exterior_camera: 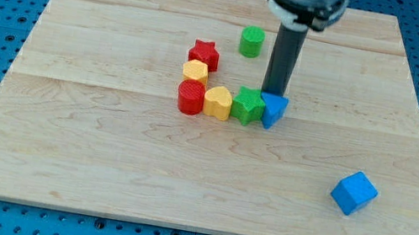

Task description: Separate the yellow hexagon from the red blocks

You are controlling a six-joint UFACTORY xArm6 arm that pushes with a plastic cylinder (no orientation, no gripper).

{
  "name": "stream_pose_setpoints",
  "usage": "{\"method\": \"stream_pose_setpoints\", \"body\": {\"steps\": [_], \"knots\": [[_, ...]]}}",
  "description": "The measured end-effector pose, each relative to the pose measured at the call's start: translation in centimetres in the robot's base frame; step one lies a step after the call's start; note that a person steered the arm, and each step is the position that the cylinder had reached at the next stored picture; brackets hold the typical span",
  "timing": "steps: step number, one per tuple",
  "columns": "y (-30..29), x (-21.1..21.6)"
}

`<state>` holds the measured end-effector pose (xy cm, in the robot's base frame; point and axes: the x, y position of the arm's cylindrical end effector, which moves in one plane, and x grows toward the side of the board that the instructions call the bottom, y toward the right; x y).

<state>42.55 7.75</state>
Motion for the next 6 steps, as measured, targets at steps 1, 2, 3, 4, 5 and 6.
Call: {"method": "stream_pose_setpoints", "body": {"steps": [1, 2, 3, 4, 5, 6], "knots": [[0.5, 3.4], [1.8, 2.6], [0.4, 1.5], [-2.7, 1.3], [-7.9, 1.0], [-8.0, -1.3]]}}
